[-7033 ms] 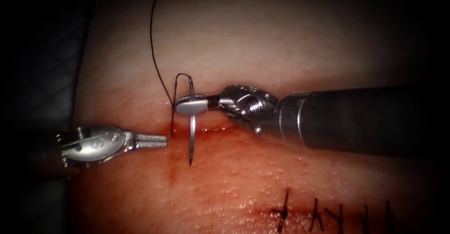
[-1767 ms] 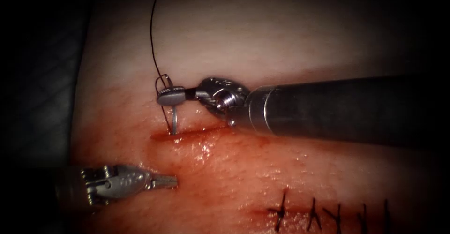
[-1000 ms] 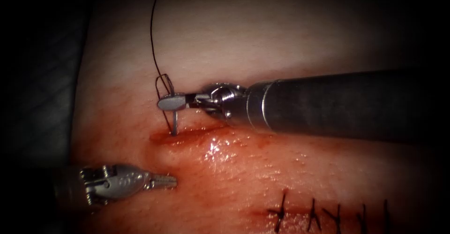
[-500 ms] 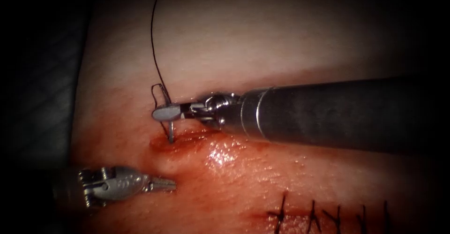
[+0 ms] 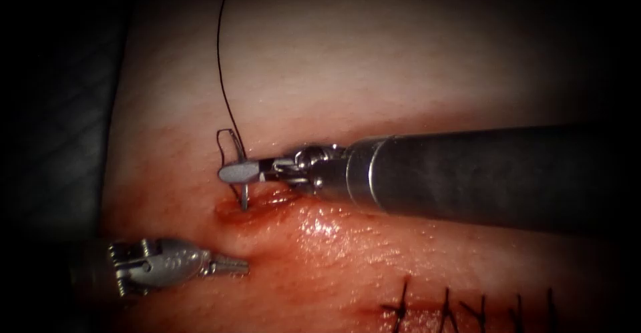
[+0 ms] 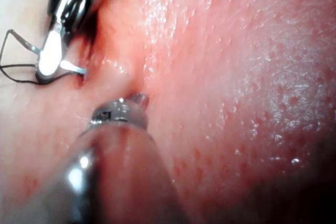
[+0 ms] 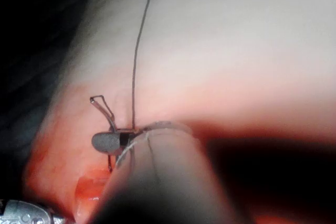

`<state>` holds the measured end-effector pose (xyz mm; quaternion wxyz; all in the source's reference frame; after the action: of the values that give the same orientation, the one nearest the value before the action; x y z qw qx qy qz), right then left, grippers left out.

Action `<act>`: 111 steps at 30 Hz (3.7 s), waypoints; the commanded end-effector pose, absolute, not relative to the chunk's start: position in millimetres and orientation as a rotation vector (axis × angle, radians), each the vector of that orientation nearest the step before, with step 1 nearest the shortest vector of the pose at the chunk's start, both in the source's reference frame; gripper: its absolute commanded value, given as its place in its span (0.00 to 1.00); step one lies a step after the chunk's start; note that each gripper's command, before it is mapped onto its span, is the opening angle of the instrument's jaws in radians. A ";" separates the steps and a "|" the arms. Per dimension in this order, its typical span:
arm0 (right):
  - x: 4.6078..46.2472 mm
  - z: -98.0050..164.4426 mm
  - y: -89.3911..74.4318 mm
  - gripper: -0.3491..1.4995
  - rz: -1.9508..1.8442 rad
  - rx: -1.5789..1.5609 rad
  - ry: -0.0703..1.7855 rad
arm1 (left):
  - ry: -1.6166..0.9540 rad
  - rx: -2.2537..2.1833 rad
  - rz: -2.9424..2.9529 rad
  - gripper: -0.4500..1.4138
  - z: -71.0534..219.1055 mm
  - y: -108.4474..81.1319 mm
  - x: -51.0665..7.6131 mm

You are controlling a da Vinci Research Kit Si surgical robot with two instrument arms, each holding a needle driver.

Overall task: Wound Closure
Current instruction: Use the right hand to insert the needle through the bottom of the cut, then grab the needle with the left gripper to pull it through.

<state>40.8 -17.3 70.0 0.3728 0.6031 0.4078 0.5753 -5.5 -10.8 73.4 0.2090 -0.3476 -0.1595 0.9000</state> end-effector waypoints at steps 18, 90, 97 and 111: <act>41.6 69.1 -18.4 0.00 1.597 1.766 1.012 | -0.445 -0.968 2.503 0.04 74.1 -10.9 -6.0; 32.5 69.2 -14.2 0.64 0.416 0.592 1.333 | -0.660 -1.584 2.085 0.00 73.9 -5.2 -7.3; 34.2 70.8 -15.9 0.56 0.385 0.512 1.208 | -0.749 -1.528 1.988 0.00 73.8 -4.9 -7.0; 34.9 73.7 -17.2 0.53 0.326 0.430 1.016 | -1.268 -1.285 1.439 0.00 71.0 -4.8 -6.0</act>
<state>34.2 -17.0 73.2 0.8393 0.2036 0.4800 0.1541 -5.5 -4.8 70.2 0.4065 -0.5063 -0.5070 0.5669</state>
